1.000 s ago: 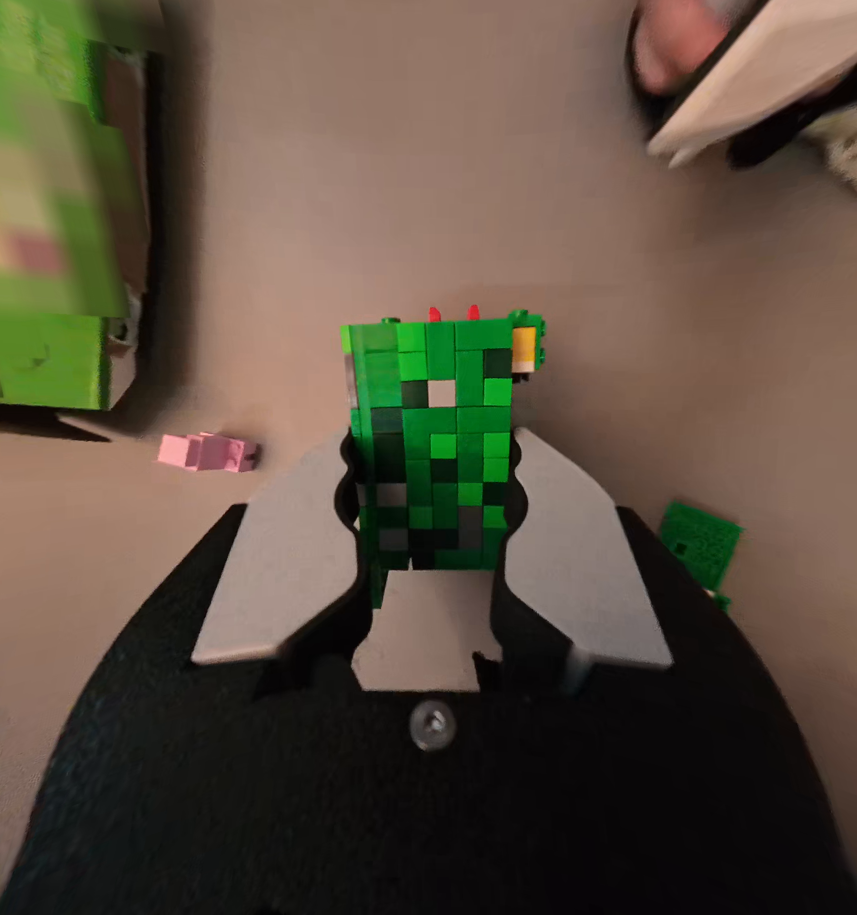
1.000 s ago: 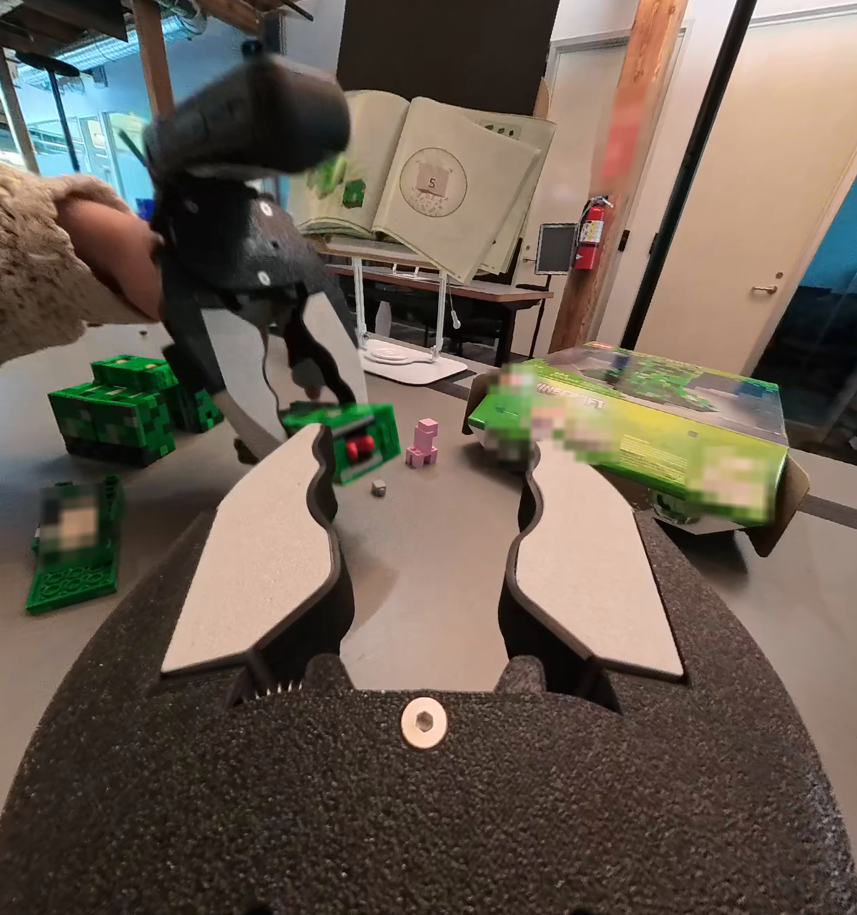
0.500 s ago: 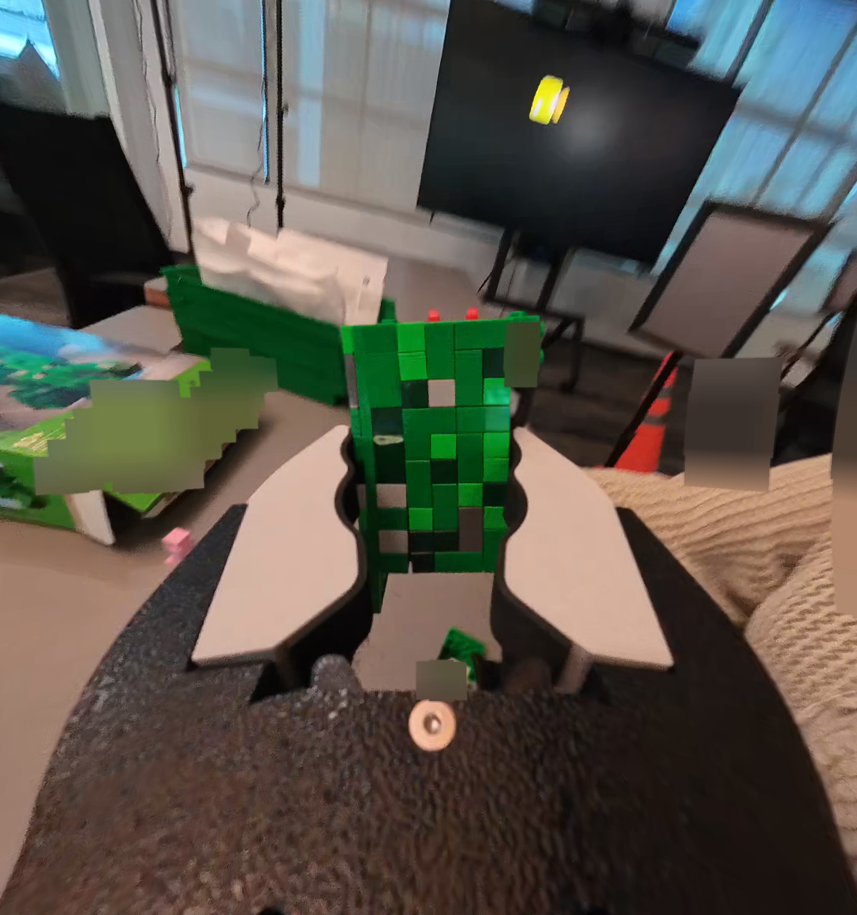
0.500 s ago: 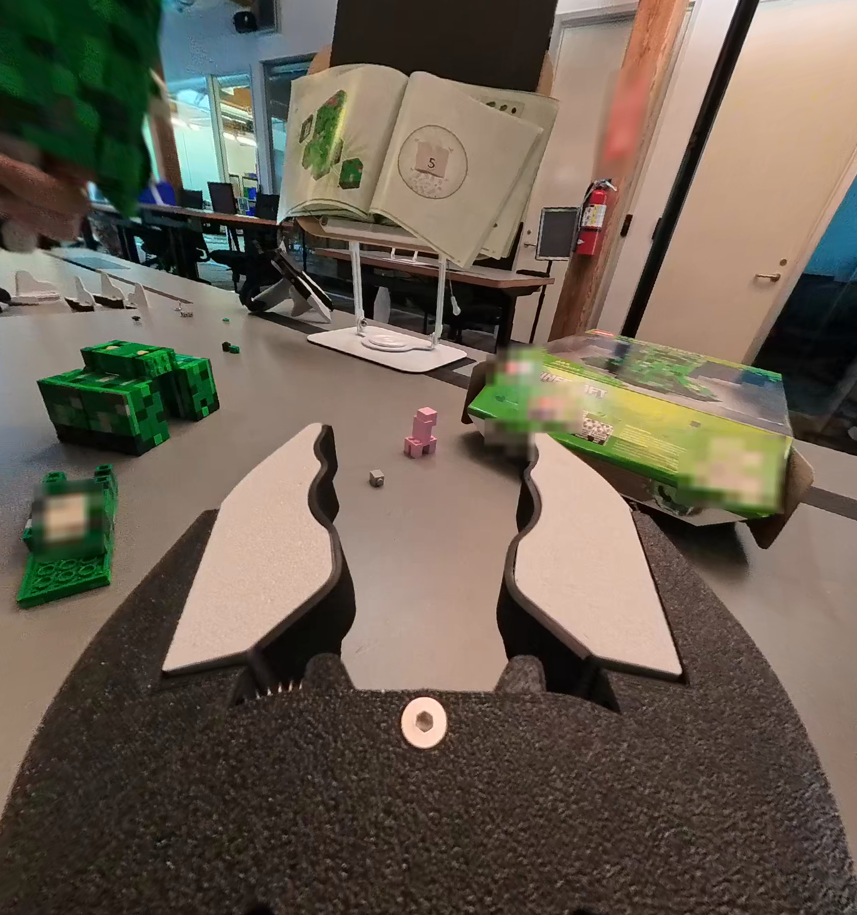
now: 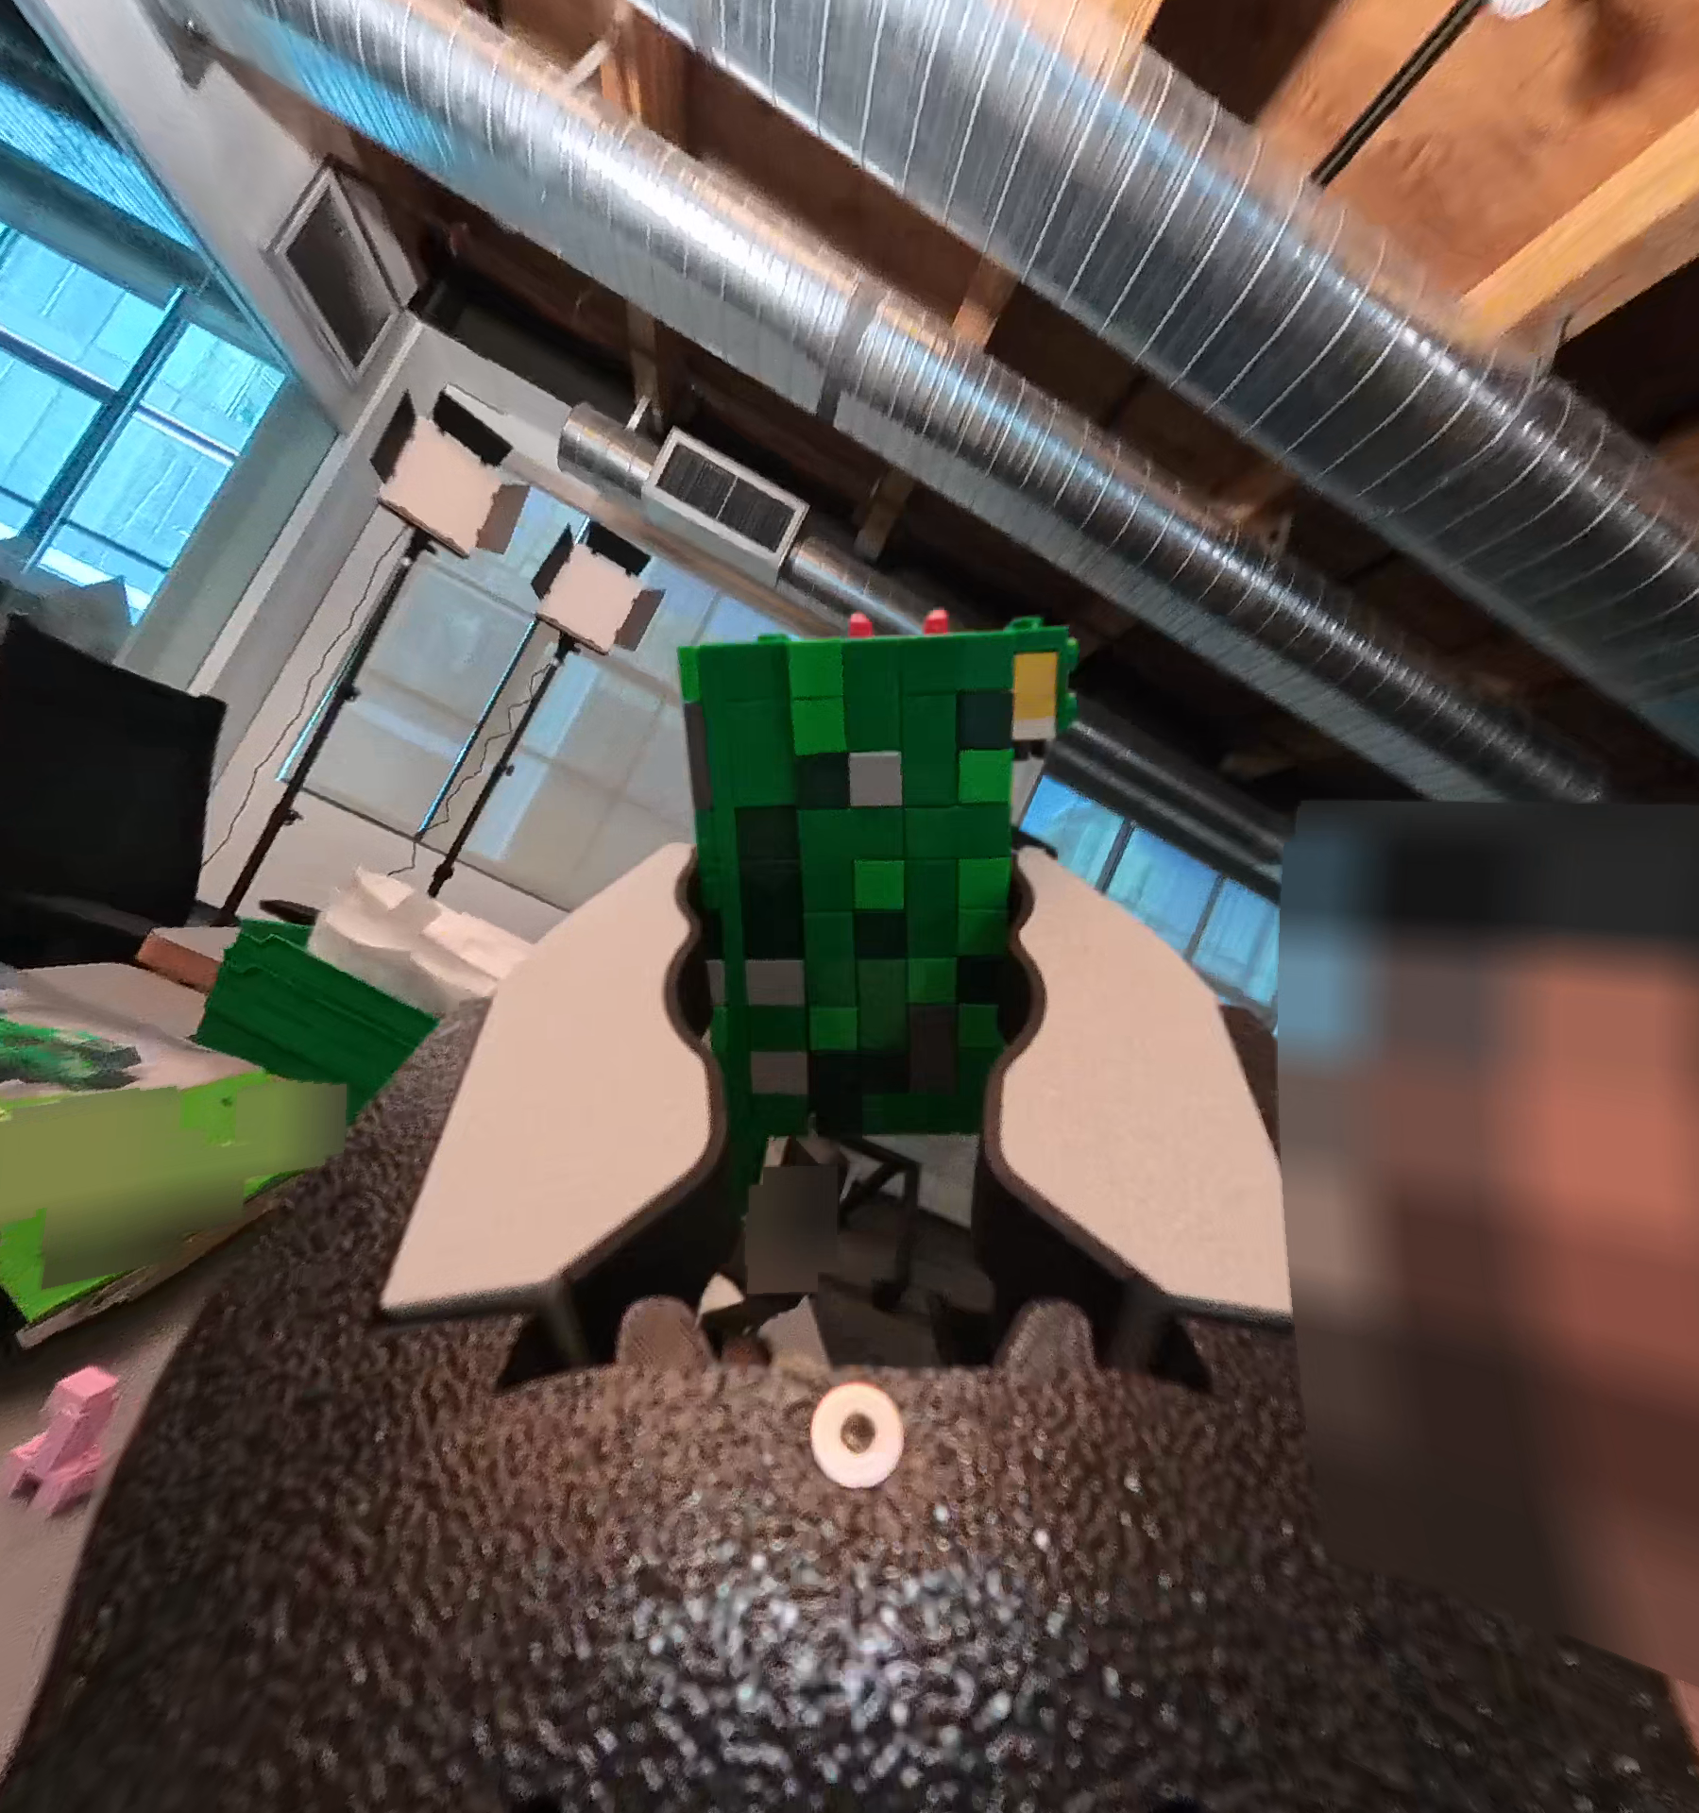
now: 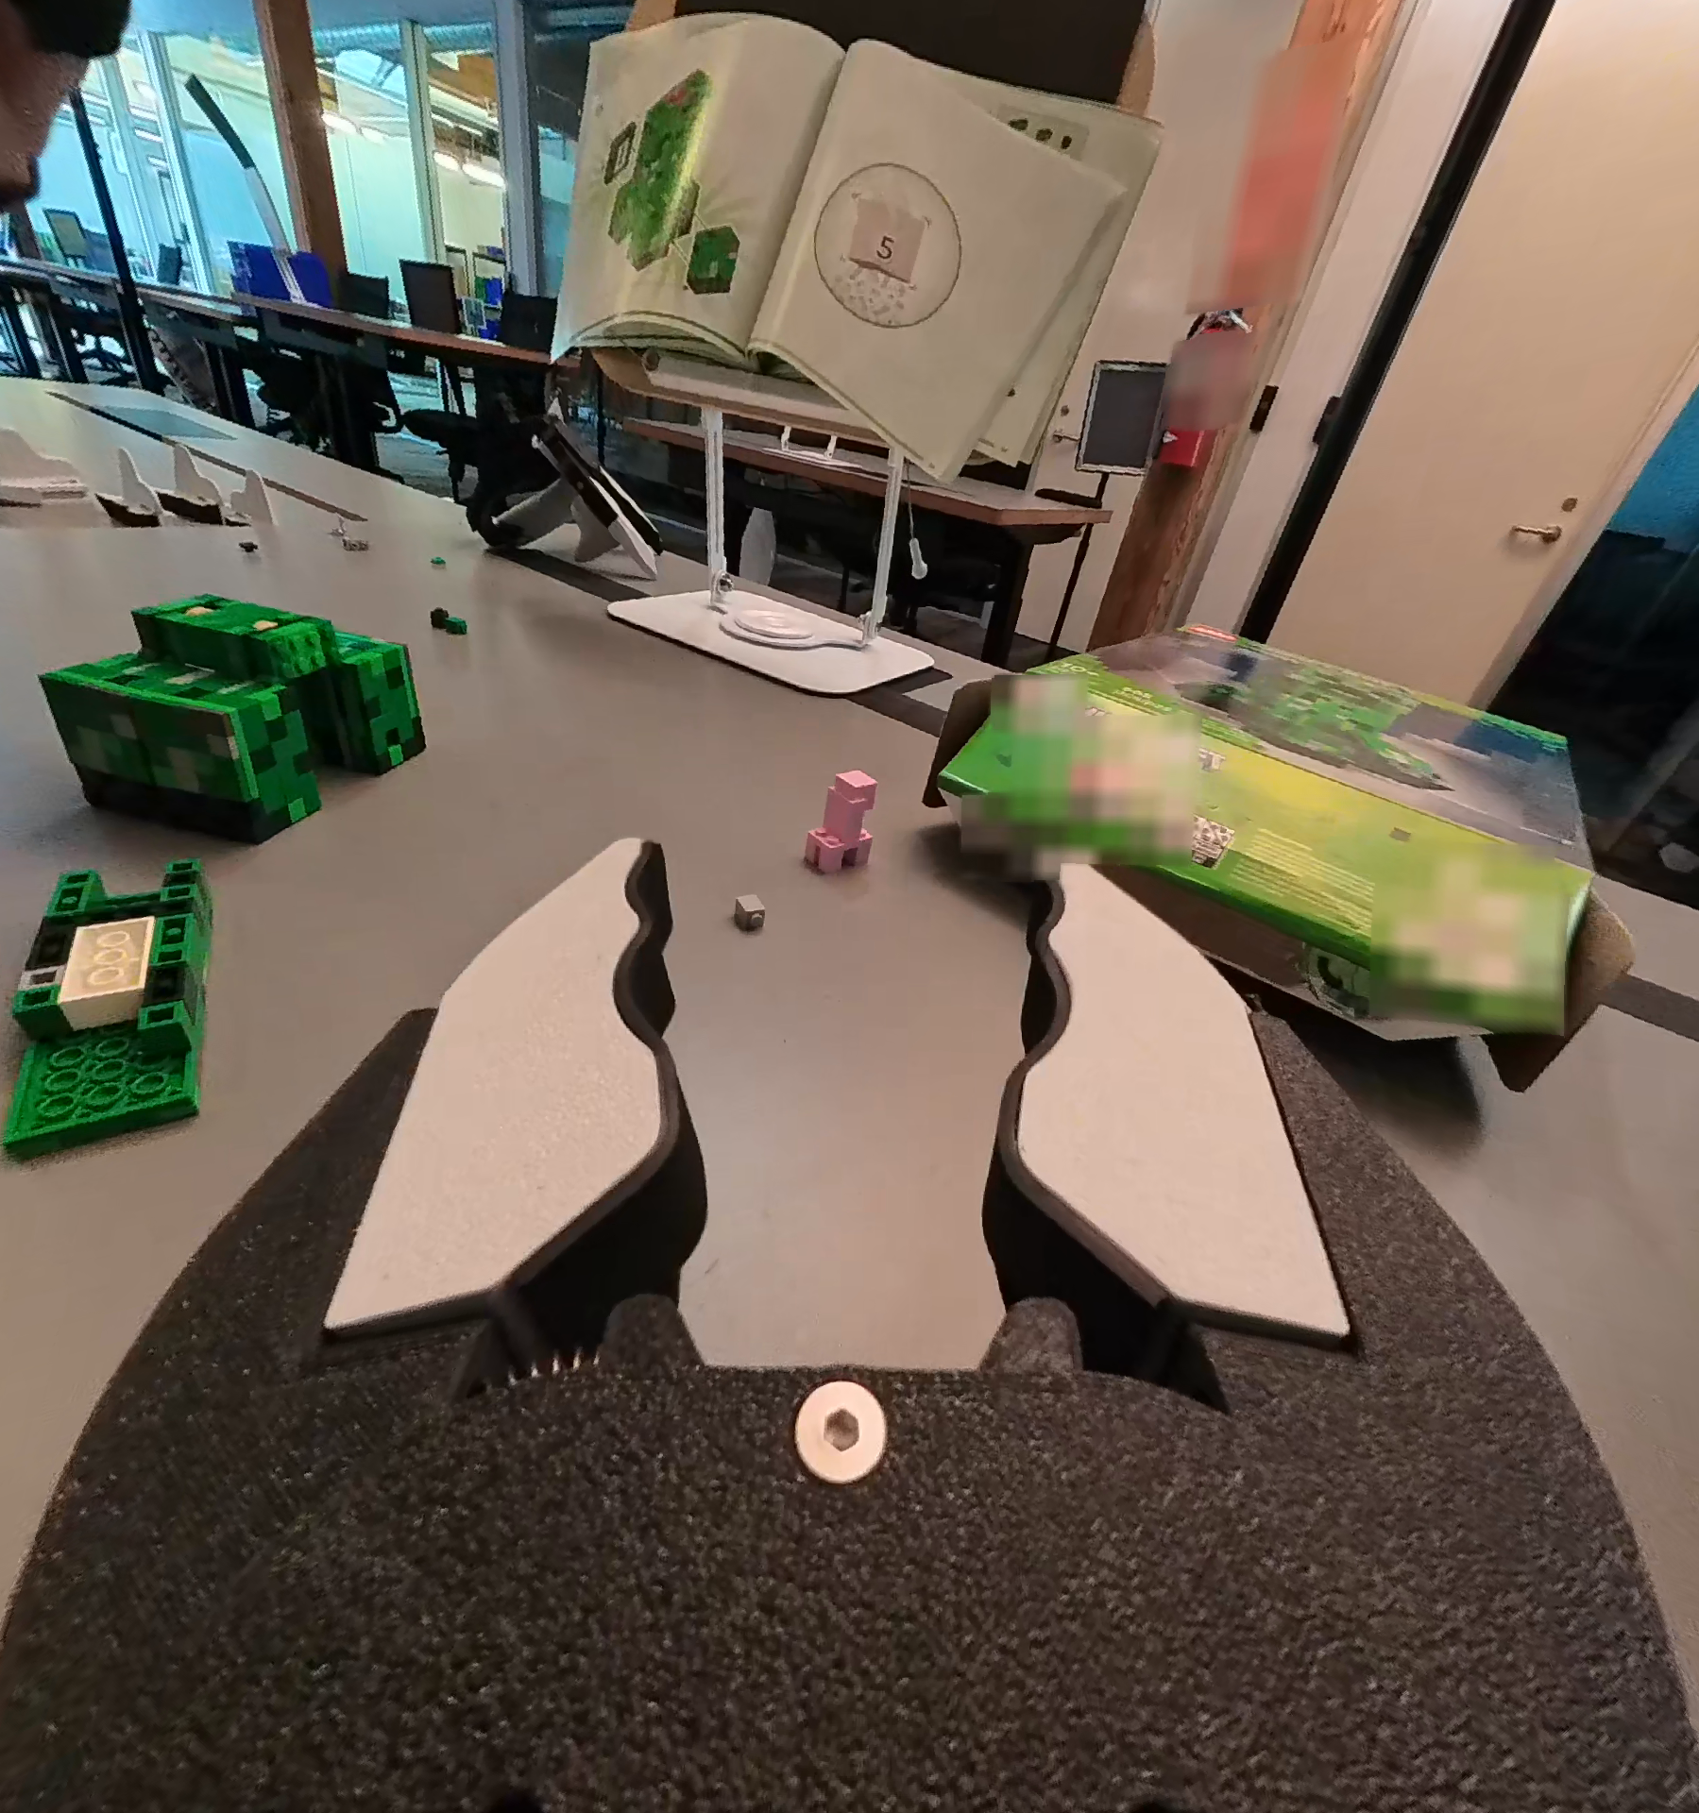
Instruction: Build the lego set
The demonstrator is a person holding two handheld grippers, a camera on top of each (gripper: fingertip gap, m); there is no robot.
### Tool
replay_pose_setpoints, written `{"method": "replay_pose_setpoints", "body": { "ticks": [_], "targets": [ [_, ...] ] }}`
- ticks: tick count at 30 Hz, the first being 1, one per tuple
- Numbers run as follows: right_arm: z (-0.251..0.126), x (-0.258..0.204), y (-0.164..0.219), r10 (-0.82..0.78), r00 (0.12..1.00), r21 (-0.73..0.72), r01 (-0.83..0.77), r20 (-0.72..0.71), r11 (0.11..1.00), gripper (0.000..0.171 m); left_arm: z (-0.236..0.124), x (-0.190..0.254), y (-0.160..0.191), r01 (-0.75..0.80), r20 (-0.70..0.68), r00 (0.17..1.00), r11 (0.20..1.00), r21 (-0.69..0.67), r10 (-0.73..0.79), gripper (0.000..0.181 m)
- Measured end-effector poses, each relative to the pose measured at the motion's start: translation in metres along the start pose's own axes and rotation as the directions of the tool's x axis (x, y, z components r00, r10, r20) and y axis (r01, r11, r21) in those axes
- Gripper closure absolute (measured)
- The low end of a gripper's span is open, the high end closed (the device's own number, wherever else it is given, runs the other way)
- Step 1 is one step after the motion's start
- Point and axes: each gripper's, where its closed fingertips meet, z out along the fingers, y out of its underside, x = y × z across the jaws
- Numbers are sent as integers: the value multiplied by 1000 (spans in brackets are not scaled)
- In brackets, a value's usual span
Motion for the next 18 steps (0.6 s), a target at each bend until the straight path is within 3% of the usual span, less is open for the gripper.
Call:
{"method": "replay_pose_setpoints", "body": {
  "ticks": [7, 18],
  "targets": [
    [3, -3, 4, -27, 1000, -32, 28, 3, 999, 103, -14, 5, -31, 108, -100, 990, 988, 114, -97, 125],
    [3, -7, 5, -57, 998, -45, 58, 13, 997, 103, -19, 53, -28, 87, -366, 928, 996, 28, -70, 125]
  ]
}}
